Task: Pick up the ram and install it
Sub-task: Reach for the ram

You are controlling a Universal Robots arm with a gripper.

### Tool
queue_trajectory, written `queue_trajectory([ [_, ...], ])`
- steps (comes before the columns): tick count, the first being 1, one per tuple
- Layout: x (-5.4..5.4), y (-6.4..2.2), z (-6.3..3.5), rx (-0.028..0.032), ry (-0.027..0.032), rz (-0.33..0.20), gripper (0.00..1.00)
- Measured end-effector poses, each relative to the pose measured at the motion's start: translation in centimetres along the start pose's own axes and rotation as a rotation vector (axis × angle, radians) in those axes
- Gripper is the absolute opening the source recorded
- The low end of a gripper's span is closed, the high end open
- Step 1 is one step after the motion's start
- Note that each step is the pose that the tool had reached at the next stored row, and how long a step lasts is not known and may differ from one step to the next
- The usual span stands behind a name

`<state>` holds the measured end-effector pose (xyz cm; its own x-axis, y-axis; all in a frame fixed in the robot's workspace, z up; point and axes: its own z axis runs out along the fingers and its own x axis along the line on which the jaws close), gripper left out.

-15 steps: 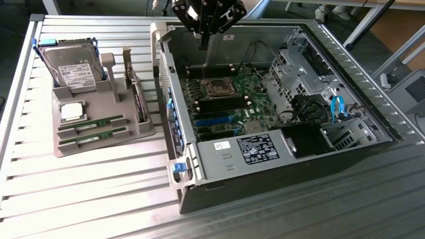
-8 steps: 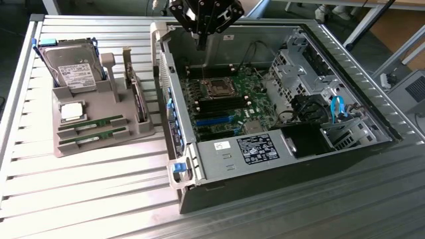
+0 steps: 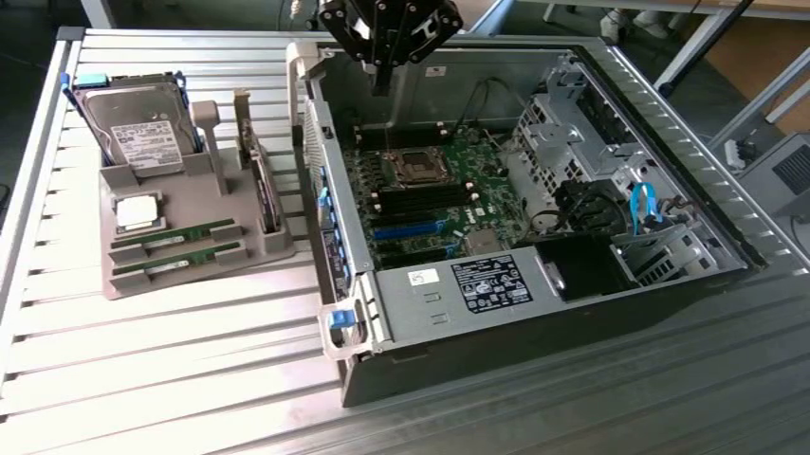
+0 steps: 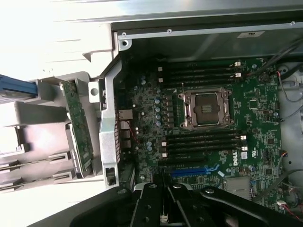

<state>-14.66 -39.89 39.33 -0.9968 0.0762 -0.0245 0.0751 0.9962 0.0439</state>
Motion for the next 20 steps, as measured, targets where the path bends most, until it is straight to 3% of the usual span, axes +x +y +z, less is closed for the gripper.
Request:
queue_trajectory([
  [10,0.5,-0.04,-0.02,0.0003,0.0,0.0,0.13],
  [11,1.7,-0.14,-0.06,0.0009,0.0,0.0,0.13],
  [13,2.1,-0.16,-0.06,0.0007,-0.0002,0.0,0.13],
  [14,3.0,-0.23,-0.09,0.0008,-0.0003,0.0,0.13],
  [20,4.3,-0.33,-0.12,0.0006,-0.0004,0.0,0.13],
])
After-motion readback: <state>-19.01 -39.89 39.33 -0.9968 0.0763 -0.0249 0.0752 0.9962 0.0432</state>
